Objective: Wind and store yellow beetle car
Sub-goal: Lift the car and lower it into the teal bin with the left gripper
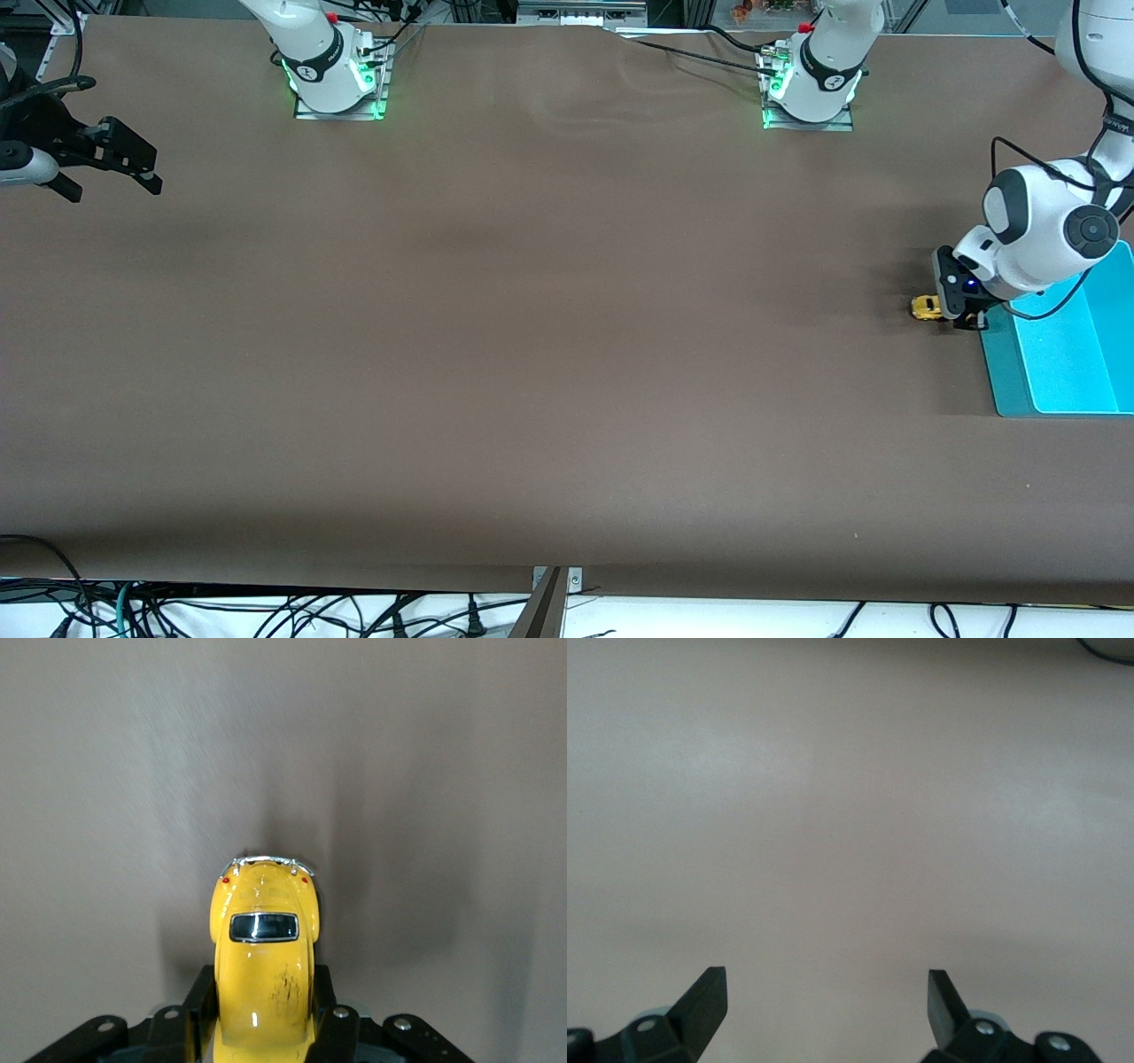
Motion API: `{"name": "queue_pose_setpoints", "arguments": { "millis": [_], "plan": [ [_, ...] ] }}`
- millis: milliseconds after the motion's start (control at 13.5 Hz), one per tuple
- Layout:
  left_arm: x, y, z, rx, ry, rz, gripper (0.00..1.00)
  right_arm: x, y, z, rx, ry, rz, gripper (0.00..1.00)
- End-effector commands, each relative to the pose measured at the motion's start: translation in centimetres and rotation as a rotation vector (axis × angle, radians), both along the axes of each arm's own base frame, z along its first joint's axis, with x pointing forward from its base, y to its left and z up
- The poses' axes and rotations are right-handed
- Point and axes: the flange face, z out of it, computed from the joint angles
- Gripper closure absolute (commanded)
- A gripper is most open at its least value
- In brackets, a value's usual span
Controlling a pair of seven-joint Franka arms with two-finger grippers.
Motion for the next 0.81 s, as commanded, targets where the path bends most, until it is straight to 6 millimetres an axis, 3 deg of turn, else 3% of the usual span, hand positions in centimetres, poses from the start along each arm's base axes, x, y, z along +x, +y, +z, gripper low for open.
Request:
{"name": "queue_pose_setpoints", "arguments": {
  "millis": [0,148,444,740],
  "plan": [
    [1.6,-0.7,2.5,0.015,0.009,-0.039,0.89,0.0,-1.1,0.6,-0.010,0.012,-0.027,0.00],
    [3.3,-1.3,5.9,0.021,0.057,-0.036,0.88,0.1,-1.3,0.3,-0.009,0.018,-0.031,0.00],
    [6.0,1.4,12.3,0.045,0.151,0.006,0.85,0.3,-1.0,-0.2,-0.007,0.031,-0.027,0.00],
    [4.8,8.3,14.9,0.037,0.157,0.006,0.85,0.2,0.0,-0.8,-0.005,0.067,-0.020,0.00]
  ]
}}
